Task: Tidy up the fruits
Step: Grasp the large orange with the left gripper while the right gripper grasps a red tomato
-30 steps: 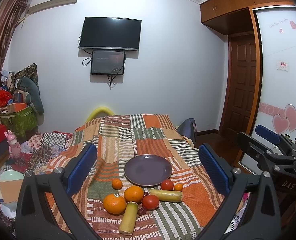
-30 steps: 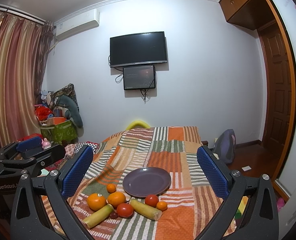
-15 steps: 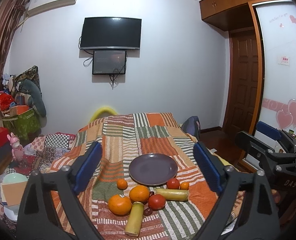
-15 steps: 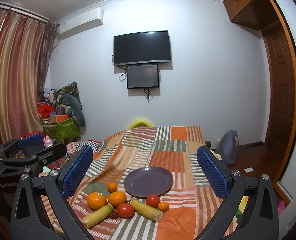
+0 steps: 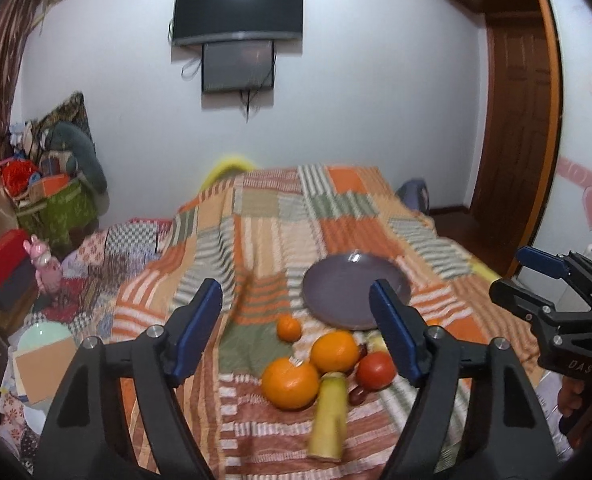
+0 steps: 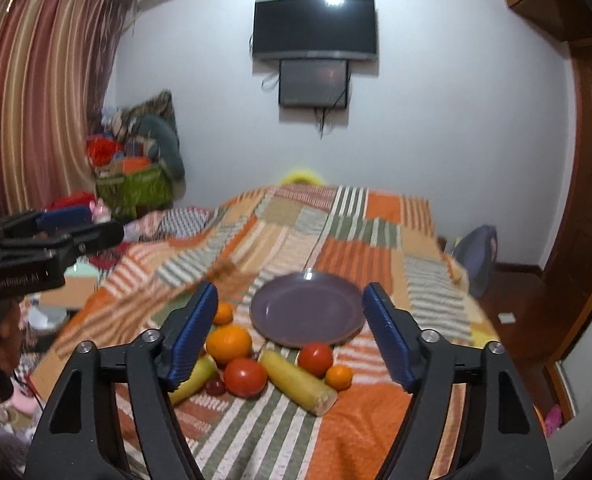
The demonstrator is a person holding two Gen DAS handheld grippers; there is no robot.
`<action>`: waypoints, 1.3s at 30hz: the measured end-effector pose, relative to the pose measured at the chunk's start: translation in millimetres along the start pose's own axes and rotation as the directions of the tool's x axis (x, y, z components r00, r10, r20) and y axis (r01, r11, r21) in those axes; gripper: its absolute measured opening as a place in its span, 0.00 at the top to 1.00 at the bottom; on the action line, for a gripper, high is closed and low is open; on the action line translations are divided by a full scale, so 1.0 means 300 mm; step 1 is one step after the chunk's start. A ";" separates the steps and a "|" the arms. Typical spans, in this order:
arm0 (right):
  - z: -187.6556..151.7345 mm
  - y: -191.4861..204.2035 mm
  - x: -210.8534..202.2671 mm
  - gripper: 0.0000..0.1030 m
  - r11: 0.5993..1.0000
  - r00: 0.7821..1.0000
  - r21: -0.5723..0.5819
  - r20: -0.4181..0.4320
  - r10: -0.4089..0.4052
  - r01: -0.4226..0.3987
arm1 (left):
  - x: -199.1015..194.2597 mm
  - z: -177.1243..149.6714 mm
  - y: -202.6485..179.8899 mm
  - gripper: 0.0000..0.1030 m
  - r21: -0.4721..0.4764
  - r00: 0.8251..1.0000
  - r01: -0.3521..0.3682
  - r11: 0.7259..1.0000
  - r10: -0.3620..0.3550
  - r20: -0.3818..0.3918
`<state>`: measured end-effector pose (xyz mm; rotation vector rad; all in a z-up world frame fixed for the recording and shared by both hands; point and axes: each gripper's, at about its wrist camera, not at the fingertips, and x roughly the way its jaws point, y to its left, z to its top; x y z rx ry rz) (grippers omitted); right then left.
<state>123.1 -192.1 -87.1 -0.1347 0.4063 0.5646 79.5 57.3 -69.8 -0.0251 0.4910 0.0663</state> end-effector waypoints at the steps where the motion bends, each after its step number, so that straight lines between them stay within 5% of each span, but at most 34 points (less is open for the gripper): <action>1: -0.015 -0.002 0.020 0.35 1.000 1.000 0.005 -0.026 0.012 -0.012 | 0.028 -0.011 0.011 0.32 0.000 1.000 -0.001 1.000 0.001 -0.026; 7: -0.075 -0.005 0.132 0.39 0.997 0.986 0.040 -0.152 0.070 -0.065 | 0.156 -0.090 0.055 0.38 -0.004 0.988 0.028 1.000 -0.028 -0.151; 16: -0.164 0.018 0.279 0.47 0.987 0.940 0.089 -0.304 0.152 -0.131 | 0.325 -0.208 0.092 0.38 -0.046 0.937 0.105 0.993 -0.115 -0.330; 29: -0.240 0.048 0.410 0.48 0.972 0.881 0.154 -0.415 0.226 -0.177 | 0.483 -0.298 0.084 0.37 -0.085 0.885 0.149 0.985 -0.171 -0.432; 39: -0.269 0.046 0.457 0.48 0.964 0.861 0.193 -0.443 0.251 -0.182 | 0.552 -0.315 0.088 0.32 -0.118 0.876 0.149 0.982 -0.187 -0.445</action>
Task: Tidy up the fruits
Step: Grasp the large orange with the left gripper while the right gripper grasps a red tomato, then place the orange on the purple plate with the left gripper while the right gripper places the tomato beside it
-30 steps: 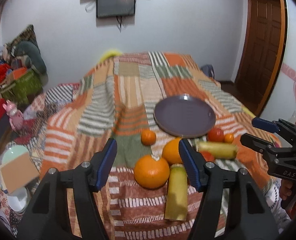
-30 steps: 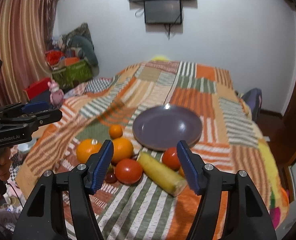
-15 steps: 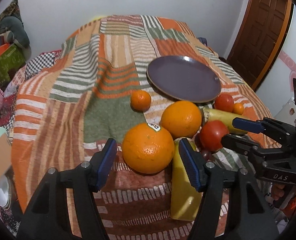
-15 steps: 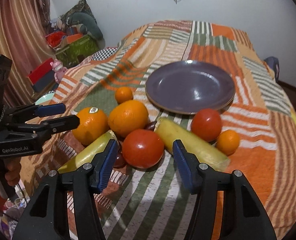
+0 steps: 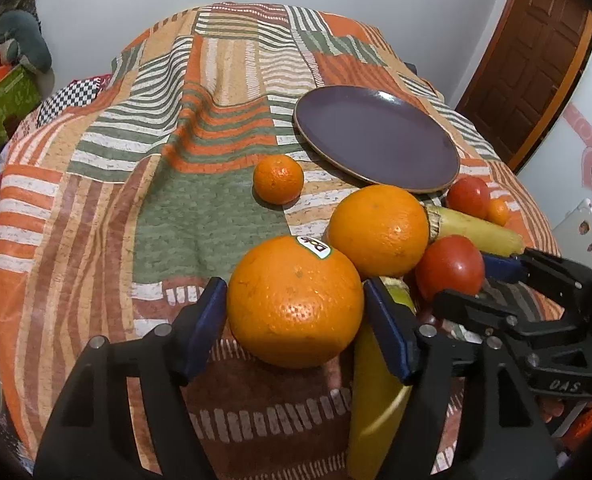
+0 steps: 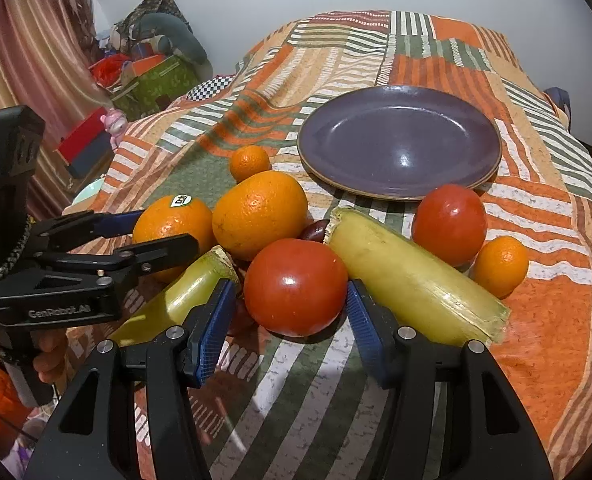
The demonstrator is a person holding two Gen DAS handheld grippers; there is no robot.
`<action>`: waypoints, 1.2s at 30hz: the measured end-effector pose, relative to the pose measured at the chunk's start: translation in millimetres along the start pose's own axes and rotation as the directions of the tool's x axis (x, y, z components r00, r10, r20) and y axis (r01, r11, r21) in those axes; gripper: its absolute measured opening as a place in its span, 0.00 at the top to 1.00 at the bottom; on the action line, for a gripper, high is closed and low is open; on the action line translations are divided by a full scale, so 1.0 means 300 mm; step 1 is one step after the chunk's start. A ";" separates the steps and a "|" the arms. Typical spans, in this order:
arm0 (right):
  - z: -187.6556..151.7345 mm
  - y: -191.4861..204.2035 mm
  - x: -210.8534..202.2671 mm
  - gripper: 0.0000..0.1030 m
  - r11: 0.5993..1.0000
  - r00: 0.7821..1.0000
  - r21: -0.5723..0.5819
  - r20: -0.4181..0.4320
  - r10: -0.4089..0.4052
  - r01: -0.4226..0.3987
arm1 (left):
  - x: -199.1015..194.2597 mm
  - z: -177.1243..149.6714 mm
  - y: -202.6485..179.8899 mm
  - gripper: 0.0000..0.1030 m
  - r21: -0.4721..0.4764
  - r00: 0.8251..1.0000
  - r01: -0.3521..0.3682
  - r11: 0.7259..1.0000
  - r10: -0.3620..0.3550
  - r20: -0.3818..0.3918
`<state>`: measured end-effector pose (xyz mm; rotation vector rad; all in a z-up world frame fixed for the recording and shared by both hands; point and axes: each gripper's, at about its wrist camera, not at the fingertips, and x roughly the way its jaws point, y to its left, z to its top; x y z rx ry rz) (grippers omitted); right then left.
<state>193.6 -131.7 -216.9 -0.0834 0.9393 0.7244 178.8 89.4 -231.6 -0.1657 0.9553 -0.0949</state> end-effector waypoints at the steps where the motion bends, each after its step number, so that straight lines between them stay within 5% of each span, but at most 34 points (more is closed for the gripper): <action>1: 0.001 0.001 0.000 0.48 1.000 1.000 0.001 -0.001 0.002 -0.002 | 0.004 0.003 0.004 0.32 -0.008 1.000 0.005 1.000 -0.005 0.001; 14: 0.015 0.003 -0.021 0.55 1.000 1.000 0.012 0.011 0.001 -0.001 | -0.027 0.007 -0.012 0.33 0.000 1.000 -0.020 1.000 0.020 0.014; 25: 0.063 -0.014 -0.143 0.55 1.000 0.992 0.009 0.121 -0.027 0.026 | -0.178 0.066 -0.070 0.33 0.033 0.991 -0.049 0.998 0.045 0.123; 36: 0.158 -0.081 -0.269 0.55 0.996 0.961 0.014 0.262 -0.090 0.089 | -0.232 0.179 -0.148 0.33 0.066 0.983 -0.040 0.997 0.027 0.184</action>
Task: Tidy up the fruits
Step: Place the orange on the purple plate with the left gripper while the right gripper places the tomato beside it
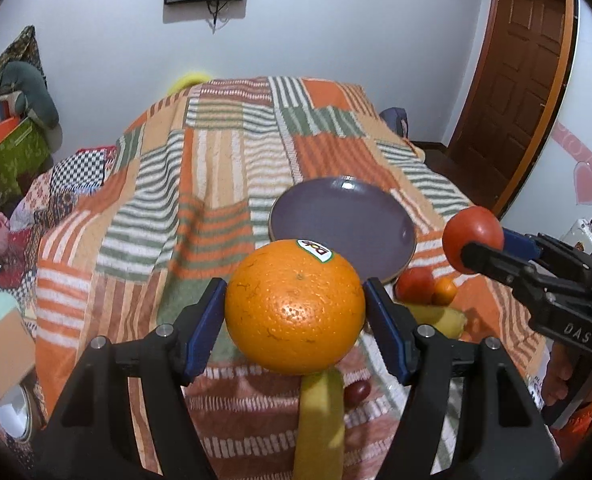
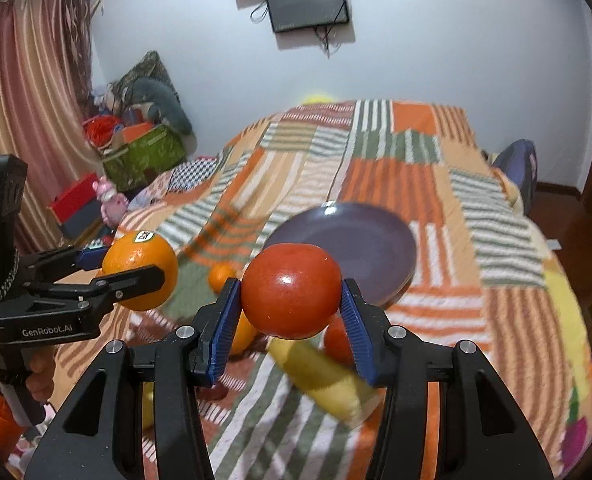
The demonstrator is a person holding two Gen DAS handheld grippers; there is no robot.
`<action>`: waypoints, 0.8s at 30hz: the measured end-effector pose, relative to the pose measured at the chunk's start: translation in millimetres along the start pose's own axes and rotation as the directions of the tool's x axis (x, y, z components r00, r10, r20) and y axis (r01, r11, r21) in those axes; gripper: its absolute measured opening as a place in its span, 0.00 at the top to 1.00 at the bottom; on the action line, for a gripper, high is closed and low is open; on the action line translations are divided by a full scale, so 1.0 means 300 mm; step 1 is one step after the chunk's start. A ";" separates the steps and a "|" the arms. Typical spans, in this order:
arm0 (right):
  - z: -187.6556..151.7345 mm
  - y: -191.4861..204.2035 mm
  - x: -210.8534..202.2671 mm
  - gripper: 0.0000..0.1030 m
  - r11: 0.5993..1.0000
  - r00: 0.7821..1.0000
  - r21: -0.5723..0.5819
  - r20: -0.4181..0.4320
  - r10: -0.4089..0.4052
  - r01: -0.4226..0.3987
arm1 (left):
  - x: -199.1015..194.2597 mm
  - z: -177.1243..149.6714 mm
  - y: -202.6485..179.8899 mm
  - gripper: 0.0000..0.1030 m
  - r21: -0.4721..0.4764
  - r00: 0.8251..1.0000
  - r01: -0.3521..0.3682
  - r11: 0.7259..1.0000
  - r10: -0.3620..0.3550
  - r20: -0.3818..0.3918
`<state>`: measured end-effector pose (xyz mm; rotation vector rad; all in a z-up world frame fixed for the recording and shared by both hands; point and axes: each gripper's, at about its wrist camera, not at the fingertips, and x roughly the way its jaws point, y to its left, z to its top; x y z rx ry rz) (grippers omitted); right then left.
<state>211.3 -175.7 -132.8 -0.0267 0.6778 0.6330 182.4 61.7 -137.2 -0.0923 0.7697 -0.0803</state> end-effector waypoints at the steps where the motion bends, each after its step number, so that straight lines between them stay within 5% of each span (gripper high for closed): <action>1: 0.011 -0.007 -0.006 0.55 1.000 1.000 -0.002 0.012 -0.009 0.009 | 0.001 0.015 -0.006 0.33 0.004 1.000 0.004 1.000 -0.004 0.006; 12: 0.111 -0.084 0.026 0.55 0.997 0.995 -0.031 0.076 -0.072 0.074 | 0.076 0.155 -0.046 0.33 0.031 0.999 0.016 0.999 -0.017 0.031; 24: 0.160 -0.177 0.166 0.55 0.995 0.995 -0.028 0.034 -0.096 0.097 | 0.327 0.245 -0.049 0.33 0.032 0.998 0.016 0.999 -0.014 -0.059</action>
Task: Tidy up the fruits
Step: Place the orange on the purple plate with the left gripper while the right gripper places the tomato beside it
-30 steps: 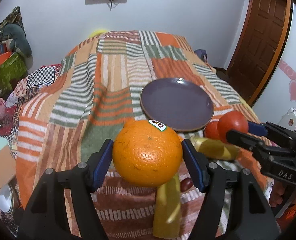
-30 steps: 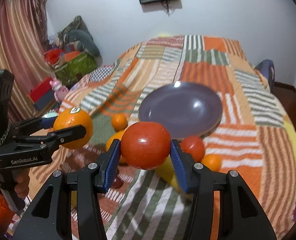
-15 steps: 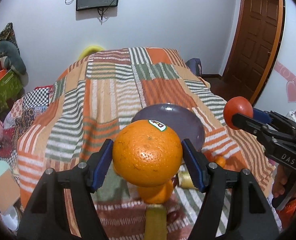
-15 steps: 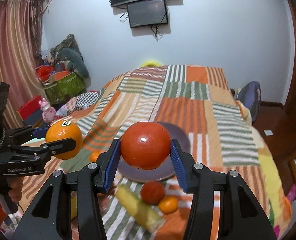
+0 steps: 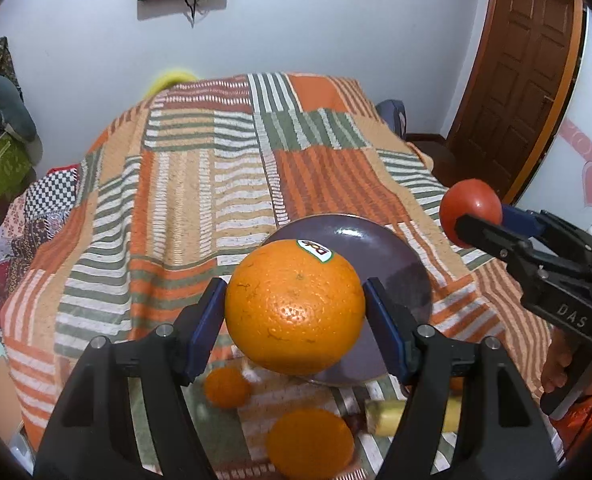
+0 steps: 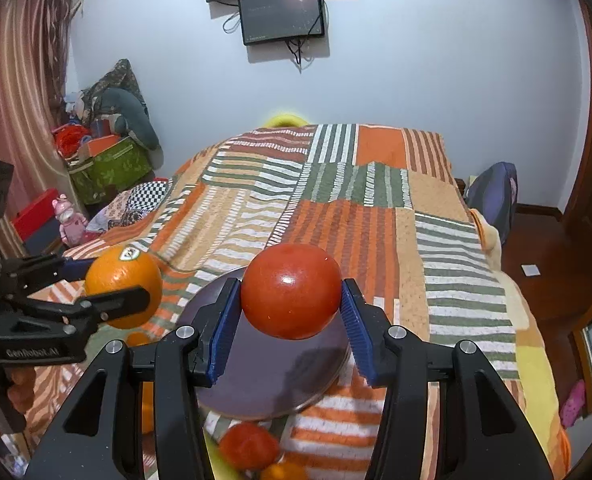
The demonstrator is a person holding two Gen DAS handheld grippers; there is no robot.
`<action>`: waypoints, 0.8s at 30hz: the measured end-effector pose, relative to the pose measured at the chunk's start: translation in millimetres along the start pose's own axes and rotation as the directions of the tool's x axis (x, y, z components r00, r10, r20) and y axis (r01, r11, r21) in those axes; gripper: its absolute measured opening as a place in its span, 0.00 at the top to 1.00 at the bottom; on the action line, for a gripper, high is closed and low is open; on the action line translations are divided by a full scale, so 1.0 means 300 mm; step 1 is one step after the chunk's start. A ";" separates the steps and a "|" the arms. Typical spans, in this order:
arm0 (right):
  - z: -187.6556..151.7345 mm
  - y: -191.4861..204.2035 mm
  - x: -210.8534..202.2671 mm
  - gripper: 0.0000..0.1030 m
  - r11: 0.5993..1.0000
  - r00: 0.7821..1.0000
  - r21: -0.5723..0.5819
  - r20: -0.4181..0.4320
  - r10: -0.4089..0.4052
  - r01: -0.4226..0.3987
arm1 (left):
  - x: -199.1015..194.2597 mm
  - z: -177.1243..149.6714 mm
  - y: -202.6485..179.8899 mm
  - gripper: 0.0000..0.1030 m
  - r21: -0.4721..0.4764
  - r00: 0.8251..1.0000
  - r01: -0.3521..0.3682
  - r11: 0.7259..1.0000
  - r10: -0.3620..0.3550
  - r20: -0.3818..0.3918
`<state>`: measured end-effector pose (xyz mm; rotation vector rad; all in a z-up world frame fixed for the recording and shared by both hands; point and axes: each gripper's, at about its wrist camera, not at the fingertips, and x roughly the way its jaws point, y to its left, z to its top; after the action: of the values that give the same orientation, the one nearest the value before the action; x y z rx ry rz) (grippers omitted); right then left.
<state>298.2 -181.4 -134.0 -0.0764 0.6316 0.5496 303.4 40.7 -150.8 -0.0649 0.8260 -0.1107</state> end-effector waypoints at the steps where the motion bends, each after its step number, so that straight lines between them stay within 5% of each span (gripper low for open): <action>1: 0.002 -0.005 0.014 0.55 1.000 1.000 0.000 -0.008 -0.001 0.001 | 0.021 0.003 0.002 0.33 -0.001 1.000 0.000 1.000 0.000 -0.009; 18: -0.016 -0.067 0.282 0.55 1.000 0.980 0.009 -0.199 0.007 -0.005 | 0.372 0.040 0.031 0.33 0.013 0.980 -0.017 1.000 0.020 -0.196; 24: -0.037 -0.063 0.321 0.54 1.000 0.969 -0.006 -0.246 0.010 -0.012 | 0.386 0.048 0.036 0.33 0.017 0.982 -0.009 1.000 0.012 -0.188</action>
<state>366.4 -155.5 -200.6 -0.1501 0.8718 0.5575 392.7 37.3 -226.6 -0.0349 1.0139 -0.1144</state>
